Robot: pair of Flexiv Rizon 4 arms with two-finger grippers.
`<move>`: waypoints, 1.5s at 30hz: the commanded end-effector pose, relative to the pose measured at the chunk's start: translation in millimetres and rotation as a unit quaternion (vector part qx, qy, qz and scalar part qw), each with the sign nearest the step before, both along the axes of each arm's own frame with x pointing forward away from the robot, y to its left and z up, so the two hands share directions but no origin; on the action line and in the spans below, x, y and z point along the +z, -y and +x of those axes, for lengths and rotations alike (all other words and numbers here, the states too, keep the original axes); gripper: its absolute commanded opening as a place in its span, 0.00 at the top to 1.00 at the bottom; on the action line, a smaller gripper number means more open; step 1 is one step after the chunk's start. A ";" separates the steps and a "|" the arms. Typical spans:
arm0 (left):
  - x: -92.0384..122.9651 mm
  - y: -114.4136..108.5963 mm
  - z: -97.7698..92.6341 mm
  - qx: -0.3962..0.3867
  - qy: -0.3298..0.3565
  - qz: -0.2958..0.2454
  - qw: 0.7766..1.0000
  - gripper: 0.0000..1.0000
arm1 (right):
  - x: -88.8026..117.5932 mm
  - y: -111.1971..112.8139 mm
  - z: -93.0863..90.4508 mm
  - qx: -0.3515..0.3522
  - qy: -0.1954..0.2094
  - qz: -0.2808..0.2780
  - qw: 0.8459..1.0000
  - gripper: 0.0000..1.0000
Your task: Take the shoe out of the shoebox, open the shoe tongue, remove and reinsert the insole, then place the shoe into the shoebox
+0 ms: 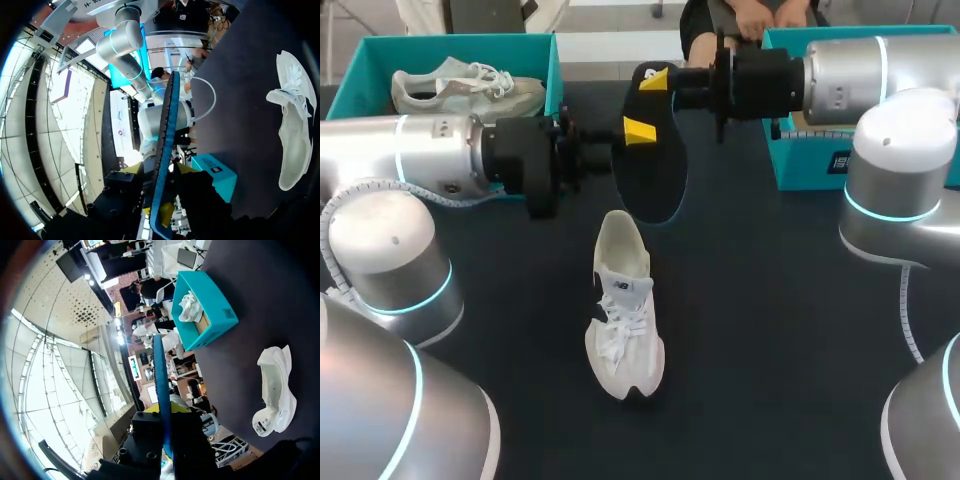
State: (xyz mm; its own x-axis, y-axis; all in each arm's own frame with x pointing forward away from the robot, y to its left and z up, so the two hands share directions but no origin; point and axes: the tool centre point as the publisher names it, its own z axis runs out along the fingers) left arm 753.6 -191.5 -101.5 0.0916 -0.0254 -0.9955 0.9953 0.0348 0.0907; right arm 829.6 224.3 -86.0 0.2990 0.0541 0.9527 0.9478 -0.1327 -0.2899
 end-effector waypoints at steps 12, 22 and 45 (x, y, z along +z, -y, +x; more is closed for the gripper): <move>-0.9 0.2 -0.3 0.005 -0.015 -0.003 1.000 1.00 | -4.2 -1.0 -10.0 -0.009 0.026 0.001 1.000 0.65; 10.8 -20.9 -2.1 0.010 -0.017 -0.020 1.000 1.00 | 2.8 15.4 -26.5 0.018 0.100 -0.003 0.995 0.00; 29.0 -65.1 -2.7 -0.006 -0.040 -0.037 0.998 1.00 | 21.5 104.4 -99.0 0.049 0.157 -0.025 0.986 0.00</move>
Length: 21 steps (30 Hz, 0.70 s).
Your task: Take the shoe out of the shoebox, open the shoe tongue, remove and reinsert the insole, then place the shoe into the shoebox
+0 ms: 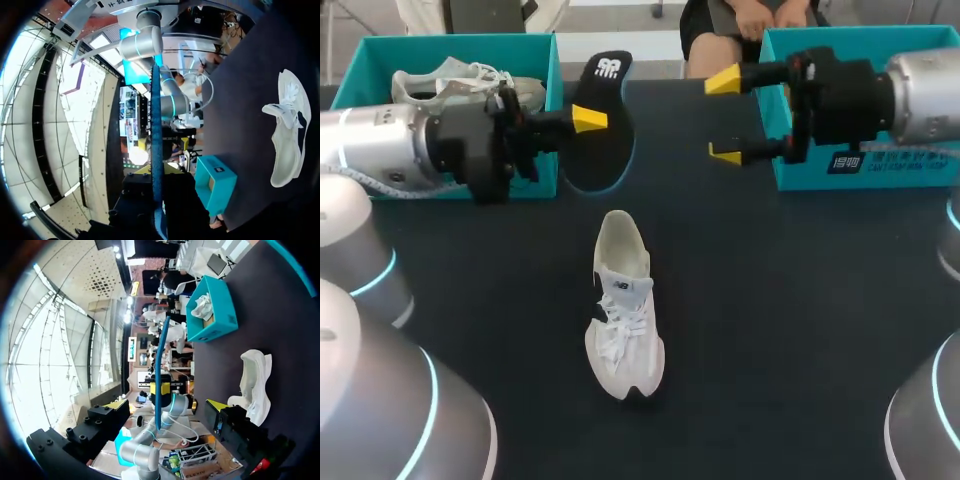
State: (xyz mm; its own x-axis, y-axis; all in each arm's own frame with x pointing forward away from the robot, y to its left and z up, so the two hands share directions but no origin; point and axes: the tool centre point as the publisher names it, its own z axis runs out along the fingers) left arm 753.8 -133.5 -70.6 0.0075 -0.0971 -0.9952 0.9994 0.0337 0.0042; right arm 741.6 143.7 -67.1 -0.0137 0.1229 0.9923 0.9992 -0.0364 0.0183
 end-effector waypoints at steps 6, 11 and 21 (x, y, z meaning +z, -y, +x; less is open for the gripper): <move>-1.2 -7.4 -4.8 -0.002 0.003 -0.004 1.000 1.00 | 4.2 24.1 -8.4 -0.002 0.012 -0.003 1.000 0.00; -1.2 -7.4 -4.8 -0.002 0.003 -0.004 1.000 1.00 | 4.2 24.1 -8.4 -0.002 0.012 -0.003 1.000 0.00; -1.2 -7.4 -4.8 -0.002 0.003 -0.004 1.000 1.00 | 4.2 24.1 -8.4 -0.002 0.012 -0.003 1.000 0.00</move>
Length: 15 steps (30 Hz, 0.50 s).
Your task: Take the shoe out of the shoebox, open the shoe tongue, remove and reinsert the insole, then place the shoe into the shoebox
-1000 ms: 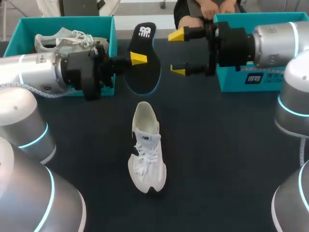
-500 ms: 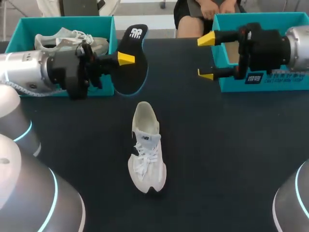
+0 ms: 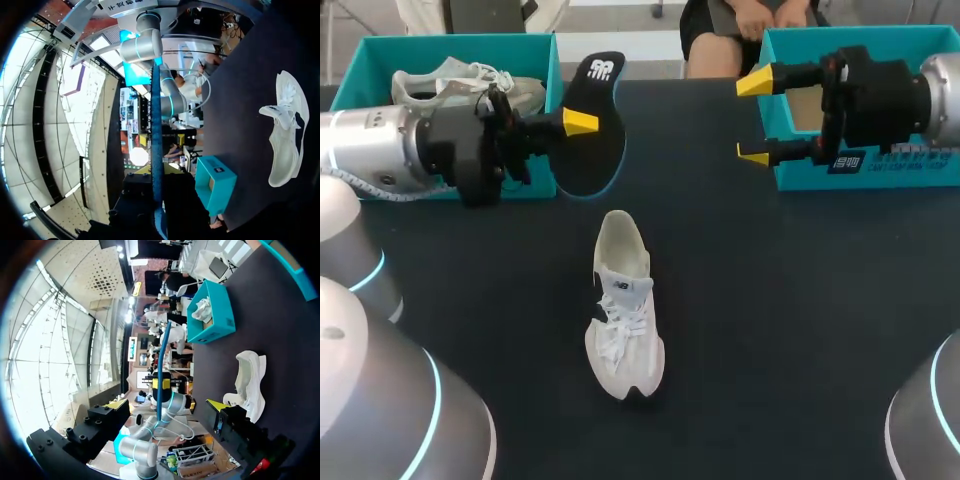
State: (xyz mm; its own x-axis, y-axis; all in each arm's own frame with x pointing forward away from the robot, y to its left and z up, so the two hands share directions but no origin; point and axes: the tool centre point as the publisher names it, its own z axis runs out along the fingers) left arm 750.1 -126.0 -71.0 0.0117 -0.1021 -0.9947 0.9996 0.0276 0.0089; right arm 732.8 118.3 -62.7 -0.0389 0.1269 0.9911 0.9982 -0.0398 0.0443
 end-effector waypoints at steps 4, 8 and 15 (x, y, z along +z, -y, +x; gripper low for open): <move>20.1 -4.9 -12.9 -0.021 -0.193 0.054 0.979 1.00 | -0.2 -1.2 0.5 0.000 -0.001 -0.001 1.000 0.00; 23.9 -12.8 -26.3 -0.023 -0.383 0.163 0.909 1.00 | -0.2 -1.2 0.5 0.000 -0.001 -0.001 1.000 0.00; 23.4 -22.1 -45.8 -0.037 -0.603 0.193 0.773 1.00 | -0.2 -1.2 0.5 0.000 -0.001 -0.001 1.000 0.00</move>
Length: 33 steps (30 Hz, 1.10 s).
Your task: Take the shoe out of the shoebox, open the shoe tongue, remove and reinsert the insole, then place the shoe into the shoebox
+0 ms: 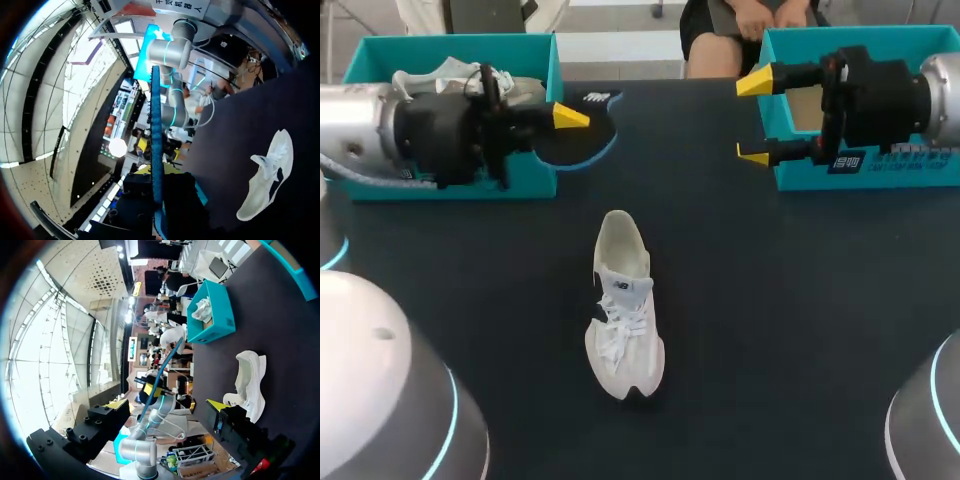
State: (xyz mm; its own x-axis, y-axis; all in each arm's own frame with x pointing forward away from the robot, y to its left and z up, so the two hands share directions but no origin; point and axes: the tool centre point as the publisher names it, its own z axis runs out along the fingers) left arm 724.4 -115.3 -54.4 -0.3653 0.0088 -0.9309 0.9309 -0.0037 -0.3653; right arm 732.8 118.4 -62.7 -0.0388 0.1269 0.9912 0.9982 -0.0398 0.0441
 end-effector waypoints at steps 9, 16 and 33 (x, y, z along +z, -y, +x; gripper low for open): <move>0.3 -10.9 -22.5 -0.030 -0.722 0.116 0.682 1.00 | -0.2 -1.2 0.5 0.000 -0.001 -0.001 1.000 0.00; 5.0 -11.8 -19.2 -0.012 -0.845 0.056 0.532 1.00 | -0.2 -1.2 0.5 0.000 -0.001 -0.001 1.000 0.00; 5.5 -11.9 -18.5 -0.011 -0.853 0.051 0.519 1.00 | -0.2 -1.2 0.5 0.000 -0.001 -0.001 1.000 0.00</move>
State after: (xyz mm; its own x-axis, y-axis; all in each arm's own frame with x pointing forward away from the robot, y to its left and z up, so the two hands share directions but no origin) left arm 703.1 -103.5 -48.9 -0.9929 0.0933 -0.0741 0.0820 0.0829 -0.9932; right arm 732.8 118.4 -62.7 -0.0387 0.1269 0.9912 0.9982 -0.0398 0.0441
